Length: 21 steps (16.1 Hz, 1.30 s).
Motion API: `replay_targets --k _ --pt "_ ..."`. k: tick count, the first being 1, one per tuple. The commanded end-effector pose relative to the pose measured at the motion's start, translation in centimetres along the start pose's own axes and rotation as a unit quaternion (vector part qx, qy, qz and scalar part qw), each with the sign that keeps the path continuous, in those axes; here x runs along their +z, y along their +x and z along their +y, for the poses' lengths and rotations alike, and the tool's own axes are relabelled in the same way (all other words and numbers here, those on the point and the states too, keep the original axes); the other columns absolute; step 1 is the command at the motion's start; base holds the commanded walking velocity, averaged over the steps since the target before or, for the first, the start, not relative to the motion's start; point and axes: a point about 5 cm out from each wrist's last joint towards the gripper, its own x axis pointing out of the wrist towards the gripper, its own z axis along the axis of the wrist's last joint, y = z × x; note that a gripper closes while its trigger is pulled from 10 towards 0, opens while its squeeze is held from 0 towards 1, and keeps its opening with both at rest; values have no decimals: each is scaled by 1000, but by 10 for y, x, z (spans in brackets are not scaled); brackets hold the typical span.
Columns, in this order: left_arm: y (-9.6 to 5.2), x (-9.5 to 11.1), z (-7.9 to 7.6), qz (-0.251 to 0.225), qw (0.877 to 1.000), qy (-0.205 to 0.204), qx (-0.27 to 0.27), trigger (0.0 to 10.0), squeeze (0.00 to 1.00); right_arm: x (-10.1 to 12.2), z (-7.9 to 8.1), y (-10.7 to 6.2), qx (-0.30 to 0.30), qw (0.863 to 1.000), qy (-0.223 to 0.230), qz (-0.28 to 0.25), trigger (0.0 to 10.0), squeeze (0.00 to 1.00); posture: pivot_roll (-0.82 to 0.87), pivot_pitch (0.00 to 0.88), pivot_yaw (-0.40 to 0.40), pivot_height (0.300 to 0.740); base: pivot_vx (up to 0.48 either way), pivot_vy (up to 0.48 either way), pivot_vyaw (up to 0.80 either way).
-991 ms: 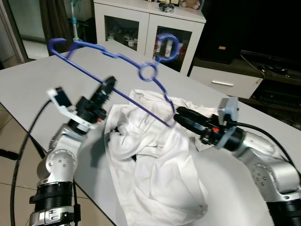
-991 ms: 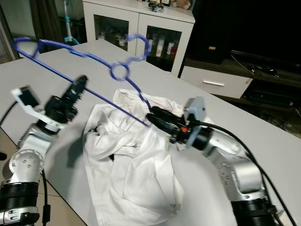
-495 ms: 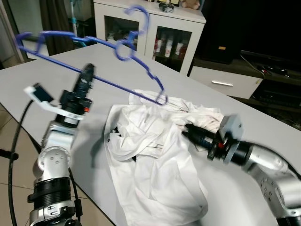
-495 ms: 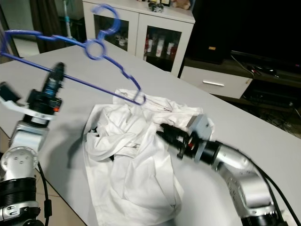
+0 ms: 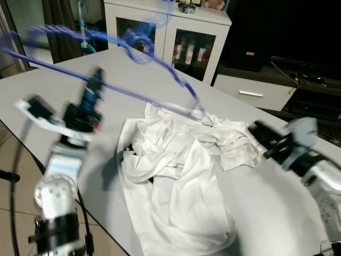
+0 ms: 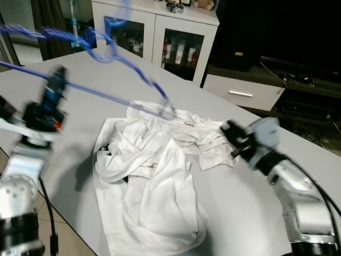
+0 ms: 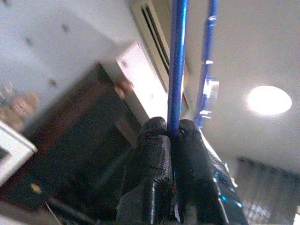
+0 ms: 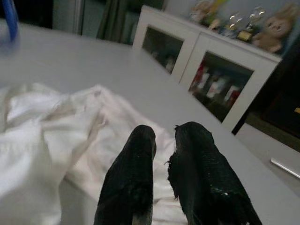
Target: Hang hanger
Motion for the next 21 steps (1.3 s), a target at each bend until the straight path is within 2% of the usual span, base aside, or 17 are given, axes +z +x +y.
replay_targets --k 1,2,4,5,6,8,10,11,12,13,16,20,21 --pt "8 -6 -12 24 999 -14 -40 0 0 15 1 -5 17 999 24 -43 10000 1000 -4 26 -93 740 0 0 0" --pt "9 -7 -13 27 999 -17 -43 0 0 19 3 -6 30 997 34 -55 10000 1000 -4 26 -93 740 0 0 0" --pt "17 -6 -15 29 998 -22 -54 0 0 44 -2 -14 59 990 69 -108 10000 1000 -9 26 -92 740 0 0 0" --pt "19 -7 -17 34 997 -26 -62 0 0 52 -8 -17 59 988 70 -122 10000 741 -15 27 -91 740 0 0 0" --pt "20 -9 -18 44 996 -32 -70 0 0 62 -14 -19 60 986 70 -136 10000 0 -17 26 -90 740 0 0 0" --pt "20 -13 -18 55 995 -37 -71 0 0 72 -17 -19 70 983 74 -152 10000 0 -28 26 -88 740 0 0 0" --pt "19 -20 -17 69 994 -43 -72 0 0 75 1 -11 134 976 91 -143 10000 0 -33 26 -90 740 0 0 0" --pt "19 -23 -18 75 994 -42 -73 0 0 74 8 -8 153 973 99 -139 10000 231 -31 25 -91 740 0 0 0" --pt "20 -27 -18 83 993 -36 -74 0 0 70 17 -4 179 969 112 -125 10000 851 -26 24 -94 740 0 0 0" --pt "21 -29 -18 91 993 -27 -76 0 0 64 27 0 208 964 124 -109 10000 1000 -20 24 -97 740 0 0 0" --pt "27 -29 -18 102 991 -14 -89 0 0 56 42 8 236 956 141 -98 10000 1000 -8 24 -102 740 0 0 0" --pt "27 -27 -16 103 991 -10 -91 0 0 61 48 16 248 951 150 -109 10000 1000 -4 18 -102 740 0 0 0" --pt "27 -28 -16 105 990 -12 -94 0 0 60 49 18 248 951 149 -110 10000 729 -4 18 -102 740 0 0 0"
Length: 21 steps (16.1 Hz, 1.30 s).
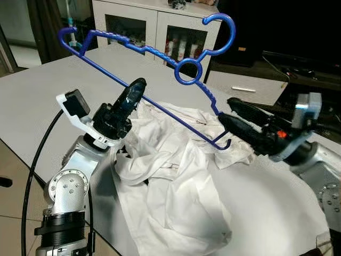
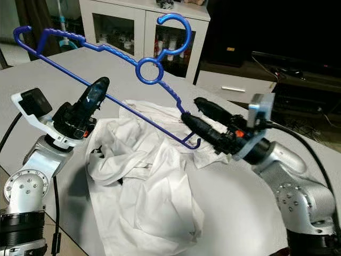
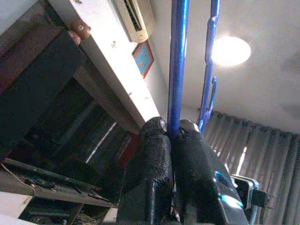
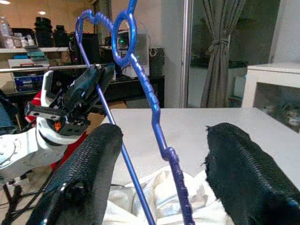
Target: Hang hanger
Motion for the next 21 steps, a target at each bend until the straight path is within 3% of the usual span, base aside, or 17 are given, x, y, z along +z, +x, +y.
replay_targets --k 1,2,3,9,10,11,12,13,14,15,16,17,21 --pt "8 -4 -2 13 1000 0 -18 0 0 1 -2 4 0 1000 -5 1 10000 565 -3 16 -101 740 0 0 0" --pt "8 -5 -2 15 1000 -2 -20 0 0 -1 -3 8 1 1000 -6 0 10000 208 -4 14 -101 740 0 0 0" --pt "9 -6 -2 15 1000 -4 -22 0 0 -1 -2 15 6 1000 -7 -2 10000 133 -5 12 -101 740 0 0 0" --pt "9 -8 -4 20 999 -8 -33 0 0 -11 -7 32 -5 1000 -4 3 10000 122 7 9 -102 740 0 0 0" --pt "9 -9 -4 29 999 -8 -36 0 0 -12 -7 36 -4 1000 3 -1 7412 122 9 8 -101 740 0 0 0" --pt "8 -12 -5 41 998 -6 -40 0 0 -13 -6 39 -3 1000 7 -5 2627 106 11 8 -101 740 0 0 0" --pt "7 -15 -6 53 998 -5 -44 0 0 -14 -5 41 -2 1000 7 -7 3412 35 12 8 -99 740 0 0 0" --pt "7 -18 -8 65 997 -4 -48 0 0 -15 -4 43 -1 1000 6 -8 7098 0 12 8 -99 740 0 0 0" --pt "7 -21 -8 73 996 -4 -51 0 0 -16 -2 46 3 1000 7 -10 8745 0 12 7 -97 740 0 0 0" --pt "7 -22 -8 74 996 -4 -51 0 0 -16 -1 46 5 1000 8 -12 8745 0 12 6 -96 740 0 0 0" --pt "8 -22 -8 74 996 -3 -52 0 0 -16 1 46 15 1000 11 -16 1843 0 12 6 -96 740 0 0 0" --pt "8 -22 -8 74 996 -4 -53 0 0 -15 4 46 28 999 9 -20 0 0 12 5 -95 740 0 0 0" --pt "10 -20 -6 73 996 12 -46 0 0 -9 8 41 48 997 27 -53 0 0 12 1 -89 740 0 0 0"
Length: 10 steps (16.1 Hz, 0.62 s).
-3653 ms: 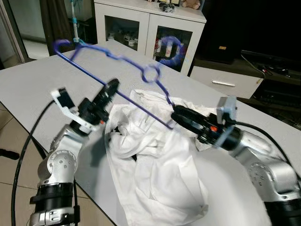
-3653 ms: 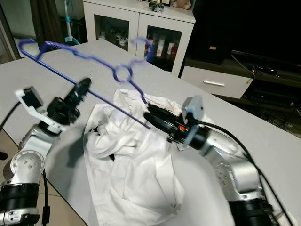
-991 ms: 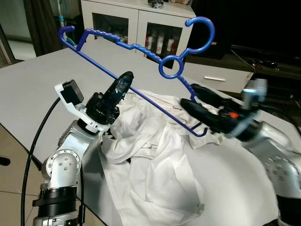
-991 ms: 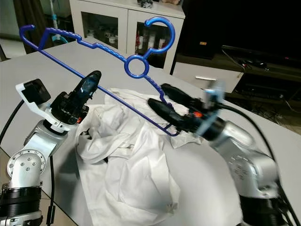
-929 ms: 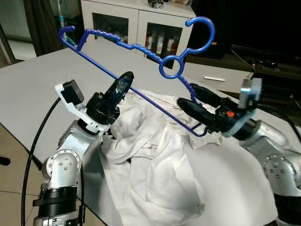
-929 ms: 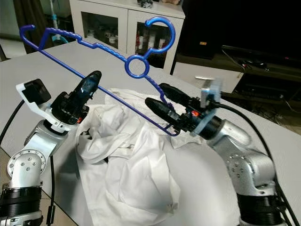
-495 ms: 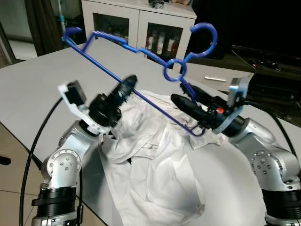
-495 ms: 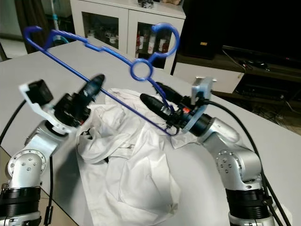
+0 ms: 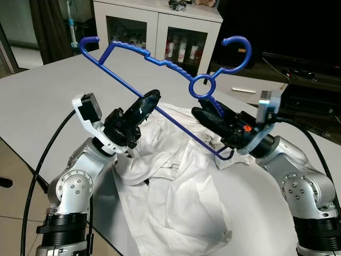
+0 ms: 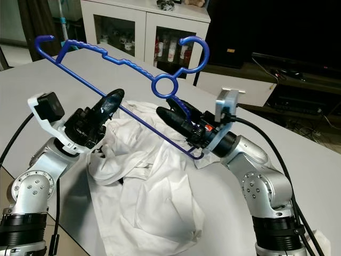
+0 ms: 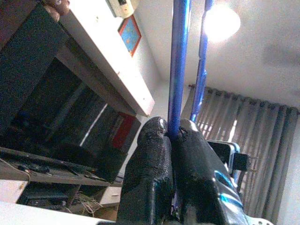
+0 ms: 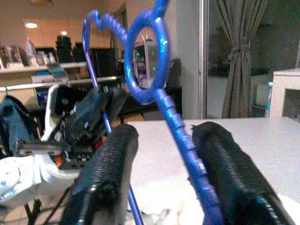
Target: Hang hanger
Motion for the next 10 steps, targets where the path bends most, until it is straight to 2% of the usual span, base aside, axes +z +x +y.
replay_targets --k 1,2,3,4,6,10 --pt "9 -4 -3 16 1000 1 -15 0 0 8 4 -1 16 1000 -7 -20 0 0 12 1 -89 740 0 0 0" --pt "10 -3 -1 17 1000 13 -2 0 0 10 5 -3 22 999 -3 -26 0 0 12 0 -88 740 0 0 0" --pt "10 -3 2 19 1000 20 11 4549 0 10 6 -4 26 999 -3 -29 0 0 12 1 -88 740 0 0 0" --pt "10 -5 3 28 999 27 18 10000 0 11 7 -6 31 999 0 -34 0 0 13 1 -88 740 0 0 0" --pt "10 -8 4 42 998 37 25 10000 0 12 8 -8 33 999 0 -38 0 0 10 1 -86 740 0 0 0" --pt "14 -7 8 37 997 50 37 10000 0 12 9 -10 34 999 -1 -41 0 0 6 0 -83 740 0 0 0"
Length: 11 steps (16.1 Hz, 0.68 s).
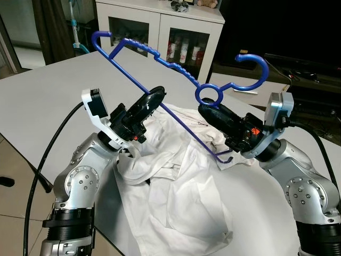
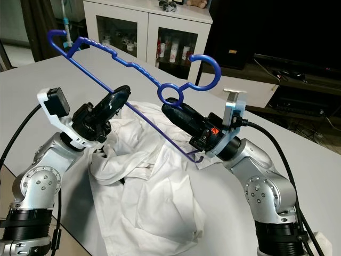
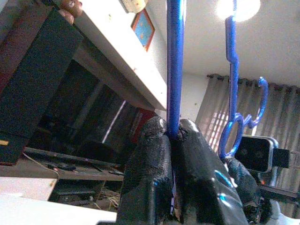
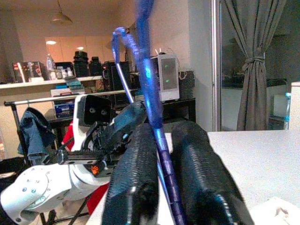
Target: Hang hanger
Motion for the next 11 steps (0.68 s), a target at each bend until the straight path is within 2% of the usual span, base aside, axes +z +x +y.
replay_targets --k 1,4,5,6,7,9,10,11 --pt "4 -7 3 24 1000 6 14 10000 0 10 3 -3 8 1000 -16 -19 0 0 6 0 -83 740 0 0 0" --pt "4 -8 9 25 999 11 41 10000 0 12 -1 -5 -9 999 -19 -25 0 0 5 0 -82 740 0 0 0" --pt "3 -6 11 18 999 10 46 10000 1000 13 -2 -5 -15 999 -21 -26 0 0 6 1 -82 740 0 0 0" --pt "3 -6 11 15 999 11 49 10000 1000 13 -3 -6 -16 999 -22 -26 0 0 6 1 -82 740 0 0 0" --pt "3 -7 11 23 998 29 43 10000 1000 13 -3 -6 -21 999 -24 -25 0 0 6 3 -83 740 0 0 0" --pt "2 -13 9 62 995 71 32 10000 1000 12 -5 -8 -31 999 -27 -22 0 0 6 5 -83 740 0 0 0" --pt "-1 -22 6 113 989 96 19 10000 1000 12 -9 -10 -49 998 -33 -20 0 0 7 7 -84 740 0 0 0" --pt "-2 -24 5 123 987 101 17 10000 1000 12 -10 -11 -56 998 -35 -20 0 0 7 7 -84 740 0 0 0"
